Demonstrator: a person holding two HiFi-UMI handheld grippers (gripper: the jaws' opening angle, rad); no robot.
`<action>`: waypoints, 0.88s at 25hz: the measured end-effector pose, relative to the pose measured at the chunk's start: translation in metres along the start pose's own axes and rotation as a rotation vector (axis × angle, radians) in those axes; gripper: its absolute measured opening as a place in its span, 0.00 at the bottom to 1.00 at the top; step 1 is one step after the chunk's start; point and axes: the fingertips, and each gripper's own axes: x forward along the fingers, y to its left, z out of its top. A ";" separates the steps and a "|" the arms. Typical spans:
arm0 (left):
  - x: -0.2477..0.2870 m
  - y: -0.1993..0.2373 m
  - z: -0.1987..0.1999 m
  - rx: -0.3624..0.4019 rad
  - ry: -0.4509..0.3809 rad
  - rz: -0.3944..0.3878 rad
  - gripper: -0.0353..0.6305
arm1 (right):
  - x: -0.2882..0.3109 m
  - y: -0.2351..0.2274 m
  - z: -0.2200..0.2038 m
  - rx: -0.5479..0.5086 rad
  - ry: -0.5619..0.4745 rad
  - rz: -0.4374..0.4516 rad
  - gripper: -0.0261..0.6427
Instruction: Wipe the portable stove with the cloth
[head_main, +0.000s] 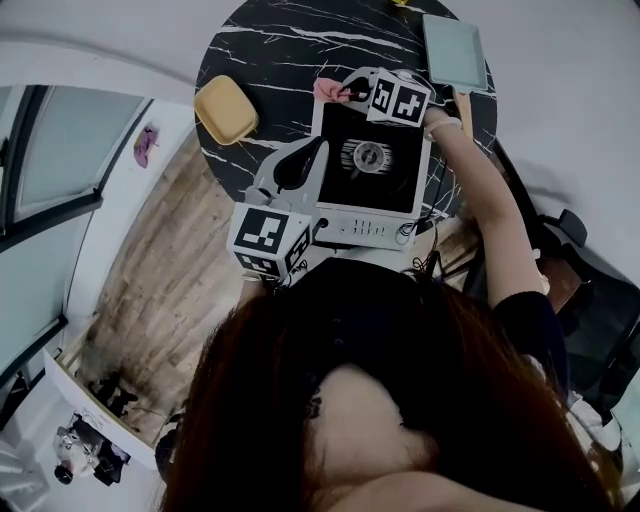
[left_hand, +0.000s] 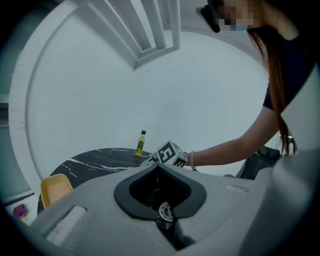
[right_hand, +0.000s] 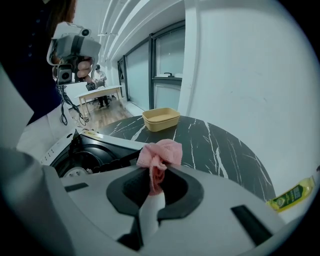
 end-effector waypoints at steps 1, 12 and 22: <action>0.001 -0.002 0.000 -0.001 0.003 -0.005 0.07 | 0.000 0.000 -0.001 0.003 0.003 0.005 0.10; 0.005 -0.005 -0.001 0.010 0.001 -0.003 0.07 | -0.011 0.003 -0.014 0.012 0.022 0.035 0.10; 0.013 -0.018 0.004 0.027 -0.005 -0.013 0.07 | -0.029 0.008 -0.034 0.008 0.048 0.050 0.10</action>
